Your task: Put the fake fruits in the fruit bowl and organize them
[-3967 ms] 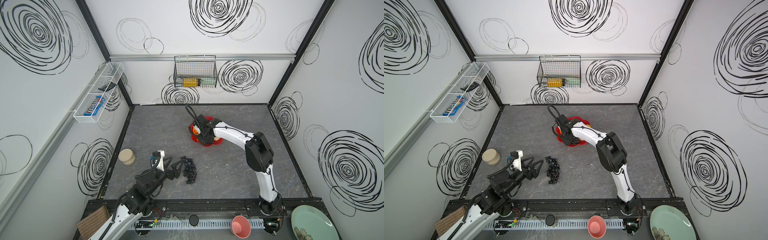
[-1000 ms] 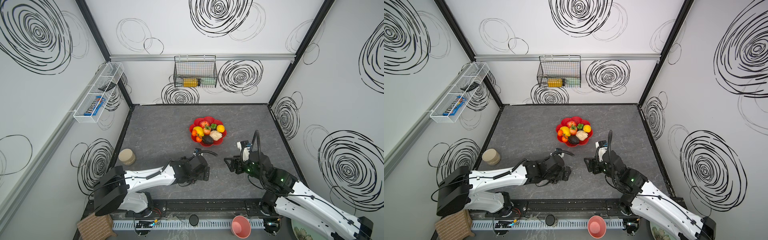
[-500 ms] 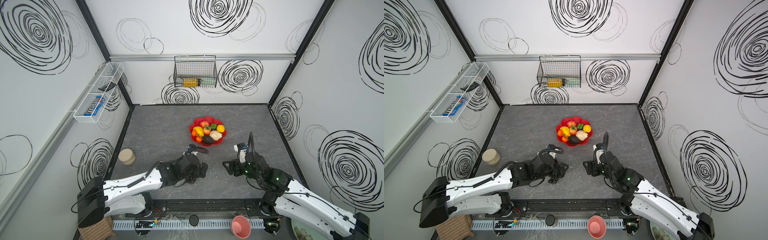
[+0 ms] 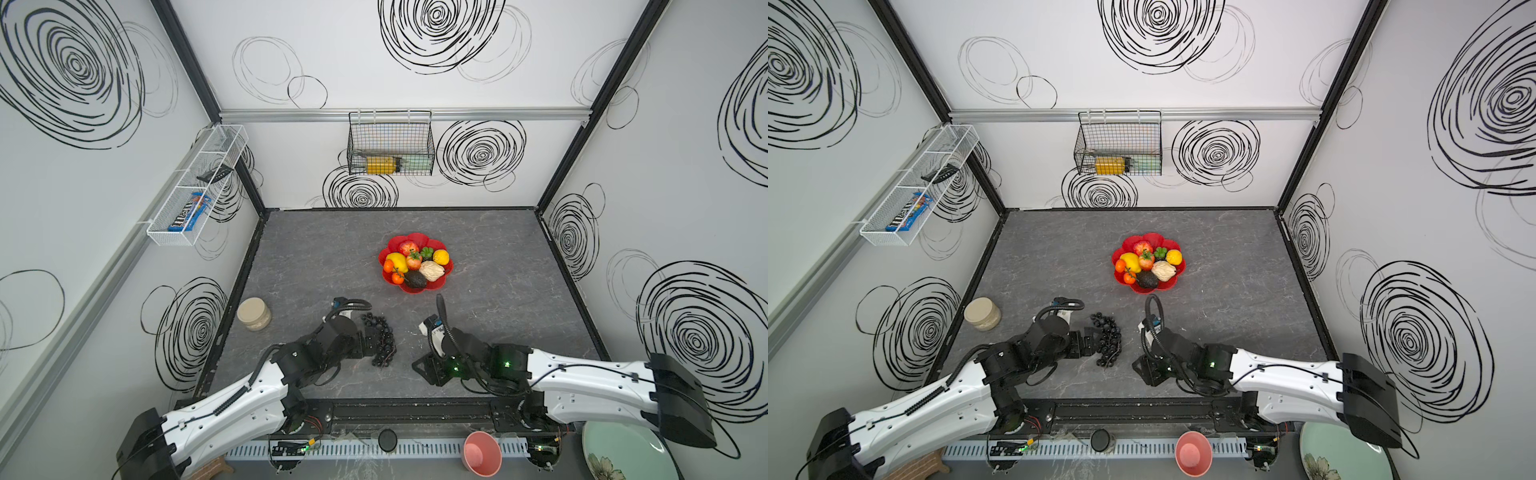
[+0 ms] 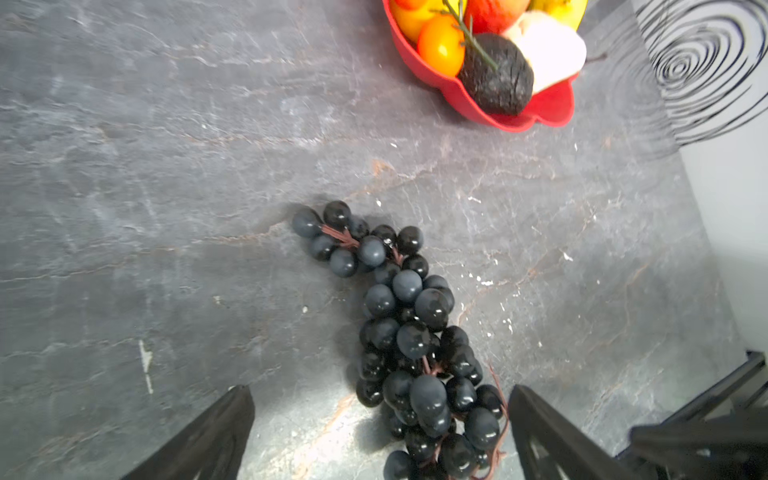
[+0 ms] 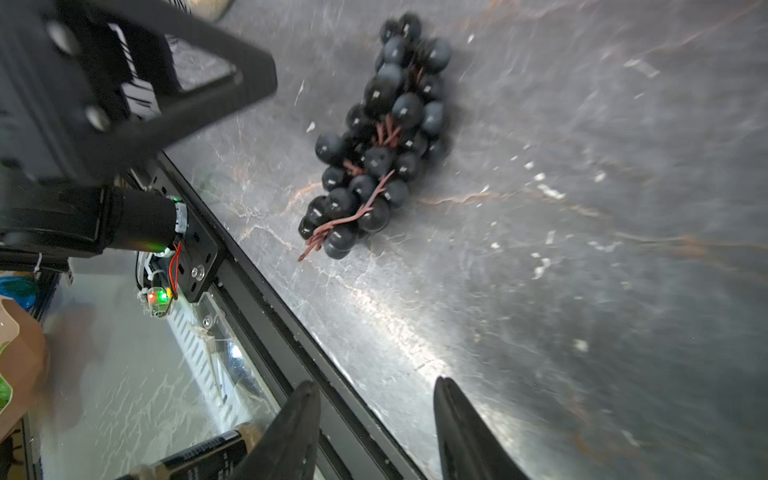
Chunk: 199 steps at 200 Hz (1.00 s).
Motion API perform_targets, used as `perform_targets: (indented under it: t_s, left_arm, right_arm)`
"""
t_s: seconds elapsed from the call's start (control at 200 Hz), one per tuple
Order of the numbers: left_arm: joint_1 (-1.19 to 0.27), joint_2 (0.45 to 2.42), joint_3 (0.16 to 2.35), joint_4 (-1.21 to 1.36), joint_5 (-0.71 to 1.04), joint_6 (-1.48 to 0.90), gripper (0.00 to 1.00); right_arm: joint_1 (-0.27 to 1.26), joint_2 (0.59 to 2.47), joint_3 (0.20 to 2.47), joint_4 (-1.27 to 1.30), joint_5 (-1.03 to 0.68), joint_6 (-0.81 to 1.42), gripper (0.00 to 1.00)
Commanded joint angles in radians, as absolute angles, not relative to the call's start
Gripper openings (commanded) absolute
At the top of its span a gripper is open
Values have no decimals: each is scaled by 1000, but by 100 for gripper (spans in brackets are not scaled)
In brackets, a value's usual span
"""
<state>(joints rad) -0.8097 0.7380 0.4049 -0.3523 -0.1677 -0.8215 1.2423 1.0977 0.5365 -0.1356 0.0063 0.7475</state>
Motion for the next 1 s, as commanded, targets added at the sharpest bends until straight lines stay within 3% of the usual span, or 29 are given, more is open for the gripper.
perform_targets:
  t_s: [0.0,0.18,0.58,0.991]
  left_arm:
    - [-782,692,369,-334,-147,-843,100]
    - [-774,675,331,-321,-123,-847,100]
    - [-775,673,279,-277,-97,-860,100]
    - [-779,691,260,-258,-84,-868,100]
  right_arm:
    - [1276,1203,633,-74,6,770,47]
    - [1276,1331,699,-51,-8,771,47]
    - [1140,1407,711,3,-104,773,48]
    - [1100,1493,754,27,-156,726,38]
